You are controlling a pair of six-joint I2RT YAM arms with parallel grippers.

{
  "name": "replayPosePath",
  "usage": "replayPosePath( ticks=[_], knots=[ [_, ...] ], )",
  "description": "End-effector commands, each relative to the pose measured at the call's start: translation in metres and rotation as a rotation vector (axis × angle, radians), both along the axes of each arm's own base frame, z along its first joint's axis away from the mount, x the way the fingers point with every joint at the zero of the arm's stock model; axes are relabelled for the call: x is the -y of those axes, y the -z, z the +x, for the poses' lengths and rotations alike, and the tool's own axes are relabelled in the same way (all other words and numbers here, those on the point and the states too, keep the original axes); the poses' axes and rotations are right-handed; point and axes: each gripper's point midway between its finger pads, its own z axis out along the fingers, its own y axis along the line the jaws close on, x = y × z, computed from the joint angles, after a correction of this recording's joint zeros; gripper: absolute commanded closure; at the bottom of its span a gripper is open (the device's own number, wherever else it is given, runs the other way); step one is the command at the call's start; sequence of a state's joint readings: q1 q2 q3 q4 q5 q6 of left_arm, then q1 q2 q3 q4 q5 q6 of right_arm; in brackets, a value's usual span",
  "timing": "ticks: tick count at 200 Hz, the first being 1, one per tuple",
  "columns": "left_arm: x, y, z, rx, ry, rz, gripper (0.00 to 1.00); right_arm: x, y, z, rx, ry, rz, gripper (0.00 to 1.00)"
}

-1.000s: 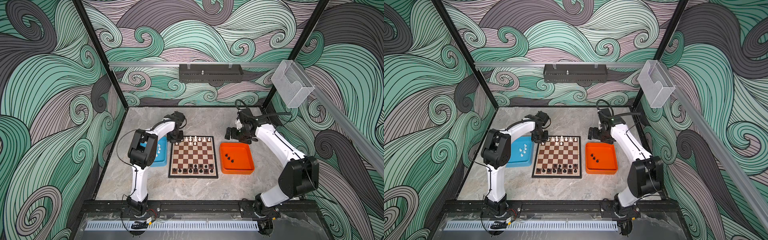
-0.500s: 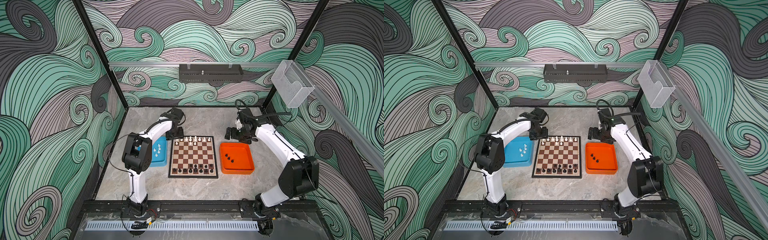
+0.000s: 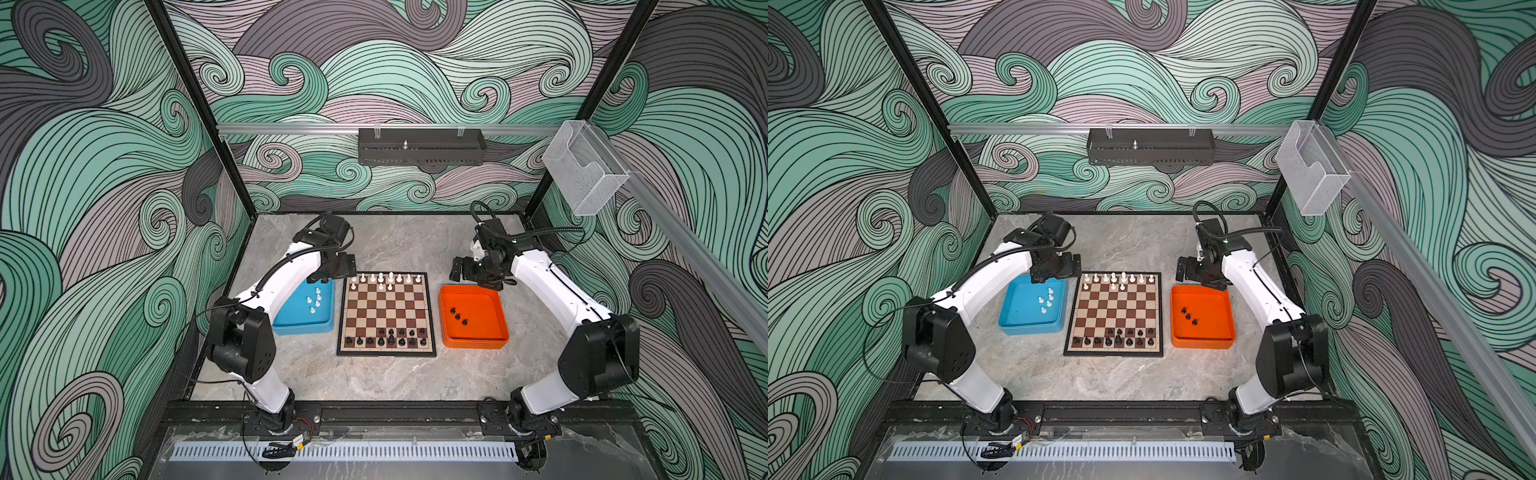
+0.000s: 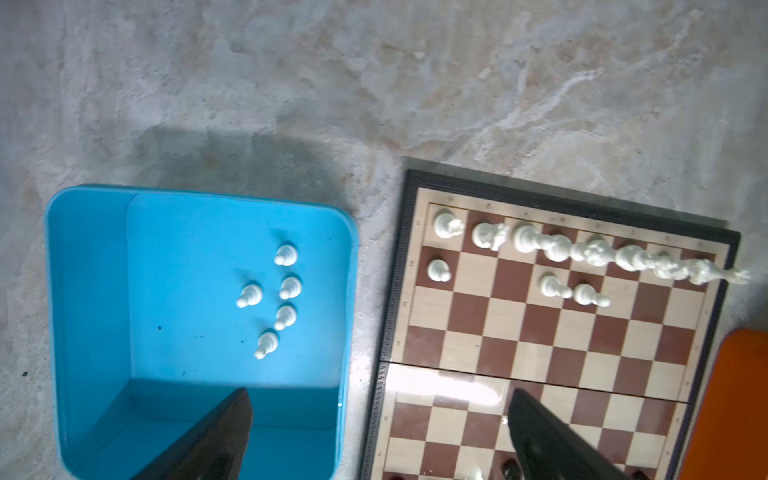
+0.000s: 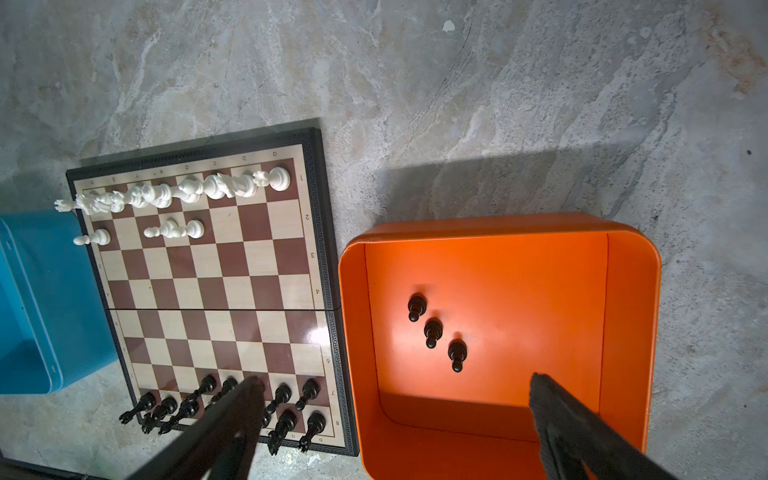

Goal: Set up the chess pieces on the board
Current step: 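Raise the left gripper and move it back over the blue tray, then lower the left gripper around another white pawn in the blue tray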

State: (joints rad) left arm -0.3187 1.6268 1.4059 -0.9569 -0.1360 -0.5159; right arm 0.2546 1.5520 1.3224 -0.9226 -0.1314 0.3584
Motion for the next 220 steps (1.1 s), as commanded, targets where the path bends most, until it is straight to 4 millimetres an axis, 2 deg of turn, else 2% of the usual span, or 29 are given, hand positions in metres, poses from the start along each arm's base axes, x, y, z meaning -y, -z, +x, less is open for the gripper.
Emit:
replayPosePath(
  ticks=[1, 38, 68, 99, 116, 161, 220],
  knots=[
    [-0.039, 0.005, -0.016, -0.041, -0.102, 0.005, 0.01, -0.009, 0.000, -0.006, 0.008, -0.044, 0.009, 0.01],
    [-0.080, 0.024, -0.035, -0.104, -0.199, 0.000, 0.02, -0.026, 0.007, -0.008, -0.012, -0.070, 0.017, 0.01],
    [-0.098, 0.039, -0.038, -0.125, -0.257, -0.030, 0.07, -0.031, 0.010, -0.008, -0.018, -0.081, 0.011, 0.01],
    [-0.093, 0.060, -0.031, -0.161, -0.259, -0.062, 0.21, -0.030, 0.009, -0.006, -0.010, -0.084, 0.001, 0.01],
    [-0.091, 0.070, -0.027, -0.170, -0.273, -0.074, 0.31, -0.028, 0.008, -0.007, -0.005, -0.086, -0.007, 0.01],
    [-0.085, 0.090, -0.018, -0.202, -0.292, -0.104, 0.44, -0.025, 0.011, -0.009, -0.011, -0.089, -0.023, 0.01],
    [-0.082, 0.104, -0.016, -0.234, -0.286, -0.101, 0.56, -0.025, 0.012, -0.007, -0.012, -0.095, -0.029, 0.01]
  ],
)
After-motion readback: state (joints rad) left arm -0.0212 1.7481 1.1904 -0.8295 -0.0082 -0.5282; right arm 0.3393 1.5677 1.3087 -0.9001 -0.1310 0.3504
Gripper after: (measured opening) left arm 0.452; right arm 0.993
